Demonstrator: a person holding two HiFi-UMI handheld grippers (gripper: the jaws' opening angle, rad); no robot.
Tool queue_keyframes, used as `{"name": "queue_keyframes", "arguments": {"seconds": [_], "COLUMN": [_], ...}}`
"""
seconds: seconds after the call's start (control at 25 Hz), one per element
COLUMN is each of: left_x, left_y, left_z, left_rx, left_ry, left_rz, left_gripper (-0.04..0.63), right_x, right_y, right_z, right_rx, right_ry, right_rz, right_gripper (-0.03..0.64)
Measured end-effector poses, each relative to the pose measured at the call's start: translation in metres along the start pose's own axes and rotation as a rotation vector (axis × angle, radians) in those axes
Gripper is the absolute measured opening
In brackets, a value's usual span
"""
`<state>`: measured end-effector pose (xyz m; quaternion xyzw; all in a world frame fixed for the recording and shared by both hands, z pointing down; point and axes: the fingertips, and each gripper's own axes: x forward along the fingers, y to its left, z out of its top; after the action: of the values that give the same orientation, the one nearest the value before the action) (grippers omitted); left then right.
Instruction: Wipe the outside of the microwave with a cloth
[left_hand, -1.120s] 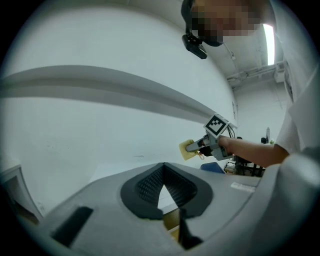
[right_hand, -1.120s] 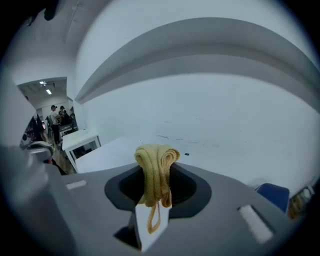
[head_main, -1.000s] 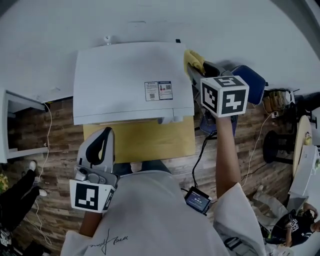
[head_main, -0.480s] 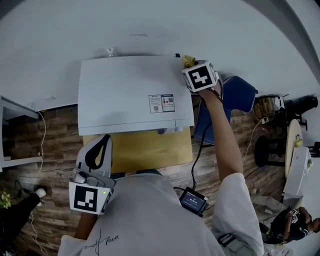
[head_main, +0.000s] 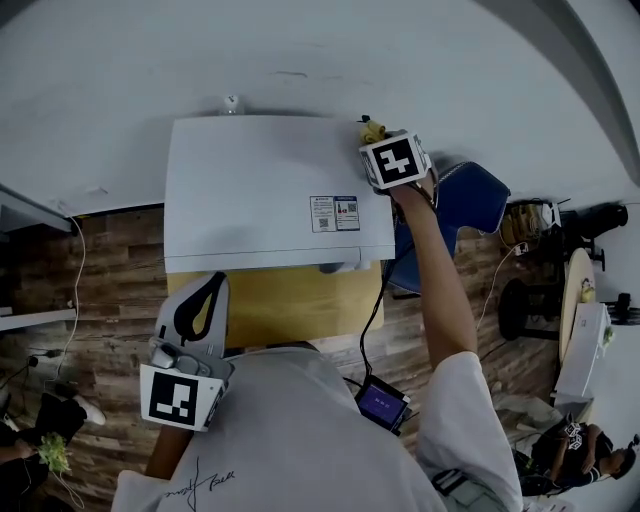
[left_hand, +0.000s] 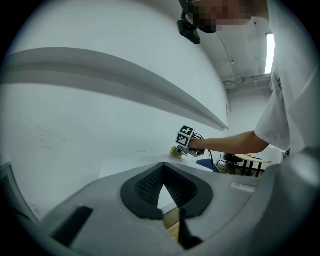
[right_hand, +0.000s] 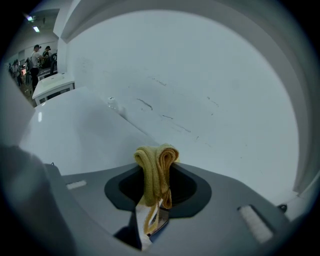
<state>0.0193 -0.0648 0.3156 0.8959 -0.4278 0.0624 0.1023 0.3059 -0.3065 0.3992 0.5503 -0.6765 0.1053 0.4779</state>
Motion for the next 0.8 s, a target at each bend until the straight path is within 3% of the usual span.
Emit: {"name": "queue_keyframes", "arguments": {"seconds": [0.28, 0.8], "left_x": [-0.007, -0.021], "left_y": [0.007, 0.028], "left_z": [-0.002, -0.006], "left_rx": [-0.049, -0.060], "left_ry": [-0.013, -0.013], "left_rz": [0.007, 0.010], "left_gripper": [-0.011, -0.011], "right_x": [0.001, 0.003], "right_y": [0.015, 0.054], "right_z": [0.011, 0.039], "right_rx": [0.007, -0.054], "right_ry": [0.003, 0.000], "right_rz": [0.008, 0.020], "right_gripper": [0.120, 0.120]}}
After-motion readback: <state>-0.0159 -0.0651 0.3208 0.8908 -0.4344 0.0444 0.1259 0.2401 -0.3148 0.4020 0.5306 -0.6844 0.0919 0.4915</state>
